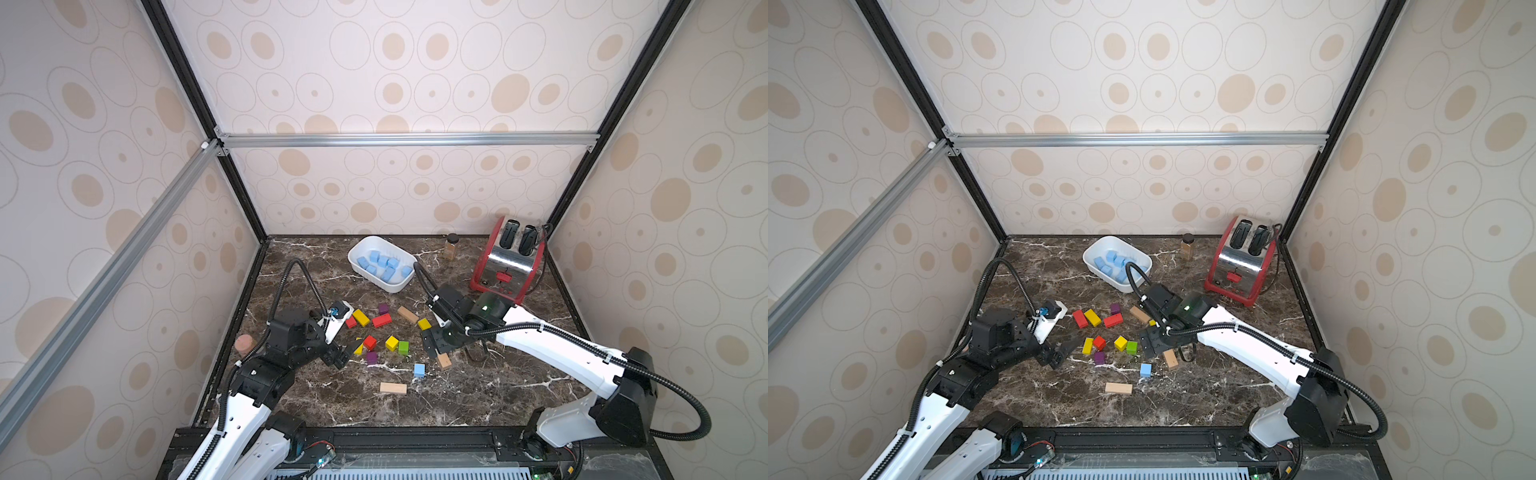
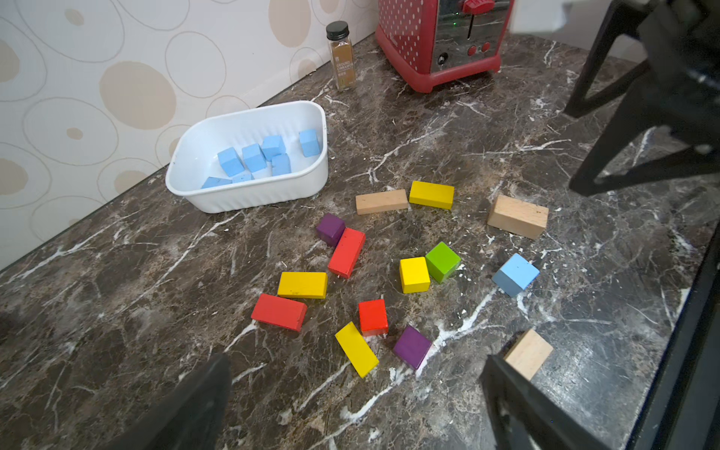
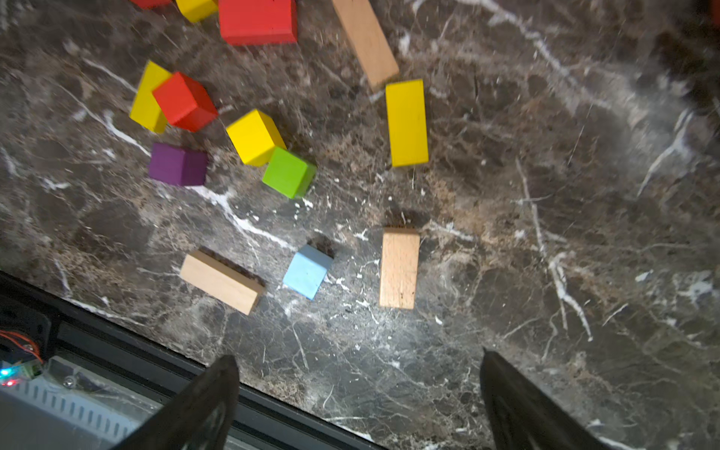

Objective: Pick out the blue building blocks
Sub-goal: Pick up the building block from the center of the board.

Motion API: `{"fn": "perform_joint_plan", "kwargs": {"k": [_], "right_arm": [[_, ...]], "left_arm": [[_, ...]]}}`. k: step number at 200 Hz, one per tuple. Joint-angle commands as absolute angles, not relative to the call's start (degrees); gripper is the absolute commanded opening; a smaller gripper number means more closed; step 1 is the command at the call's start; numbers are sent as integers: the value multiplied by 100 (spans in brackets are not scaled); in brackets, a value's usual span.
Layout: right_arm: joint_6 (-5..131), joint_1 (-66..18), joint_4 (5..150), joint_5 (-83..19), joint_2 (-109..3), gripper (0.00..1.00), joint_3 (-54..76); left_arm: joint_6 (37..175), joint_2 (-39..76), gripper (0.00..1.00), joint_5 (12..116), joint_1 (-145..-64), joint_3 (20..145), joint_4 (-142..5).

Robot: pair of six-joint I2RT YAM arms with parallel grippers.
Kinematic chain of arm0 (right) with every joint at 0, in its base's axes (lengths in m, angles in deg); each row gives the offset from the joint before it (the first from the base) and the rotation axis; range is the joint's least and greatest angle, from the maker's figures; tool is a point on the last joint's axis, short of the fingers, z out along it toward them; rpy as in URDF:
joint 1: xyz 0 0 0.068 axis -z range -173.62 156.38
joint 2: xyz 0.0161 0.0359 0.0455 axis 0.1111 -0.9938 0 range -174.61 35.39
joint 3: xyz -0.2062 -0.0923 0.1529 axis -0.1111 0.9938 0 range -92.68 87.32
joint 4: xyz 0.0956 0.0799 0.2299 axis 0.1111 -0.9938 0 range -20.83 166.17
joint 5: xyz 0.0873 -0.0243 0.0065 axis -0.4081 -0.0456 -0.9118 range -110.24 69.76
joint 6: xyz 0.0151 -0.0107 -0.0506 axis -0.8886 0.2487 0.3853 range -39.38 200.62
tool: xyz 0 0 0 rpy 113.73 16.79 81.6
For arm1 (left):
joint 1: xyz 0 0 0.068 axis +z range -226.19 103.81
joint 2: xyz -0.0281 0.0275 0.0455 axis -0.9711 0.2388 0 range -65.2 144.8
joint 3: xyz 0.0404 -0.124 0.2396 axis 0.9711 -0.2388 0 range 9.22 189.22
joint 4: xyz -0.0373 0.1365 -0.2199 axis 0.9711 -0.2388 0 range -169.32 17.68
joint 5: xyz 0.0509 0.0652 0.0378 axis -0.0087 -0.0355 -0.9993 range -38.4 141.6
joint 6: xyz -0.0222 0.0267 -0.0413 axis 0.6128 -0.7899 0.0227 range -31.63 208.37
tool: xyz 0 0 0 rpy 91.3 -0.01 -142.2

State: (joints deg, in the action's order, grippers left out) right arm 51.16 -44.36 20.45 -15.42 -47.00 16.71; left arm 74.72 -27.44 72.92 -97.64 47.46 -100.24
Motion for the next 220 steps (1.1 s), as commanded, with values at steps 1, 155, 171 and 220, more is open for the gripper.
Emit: {"fn": "perform_joint_plan", "kwargs": {"k": [1,155,171,220], "right_arm": [[4458,-4669,1979,-1423,-4616,97,1927],[4535,-4974,3153,-1890,-6115,88,2168],[4545,-4978,3180,-1918,-6252,88,2158],[4571,-4970,3168,-1874,-6581,88,1992]], "left_arm": [[7577,-2859,99,7487,-9808,4625,-9980],[7794,-3133,99,7175,-9831,4284,-9991],[7825,-3160,99,7146,-9832,4267,-9983],[7815,-2949,99,7060,-9826,4409,-9965]]}}
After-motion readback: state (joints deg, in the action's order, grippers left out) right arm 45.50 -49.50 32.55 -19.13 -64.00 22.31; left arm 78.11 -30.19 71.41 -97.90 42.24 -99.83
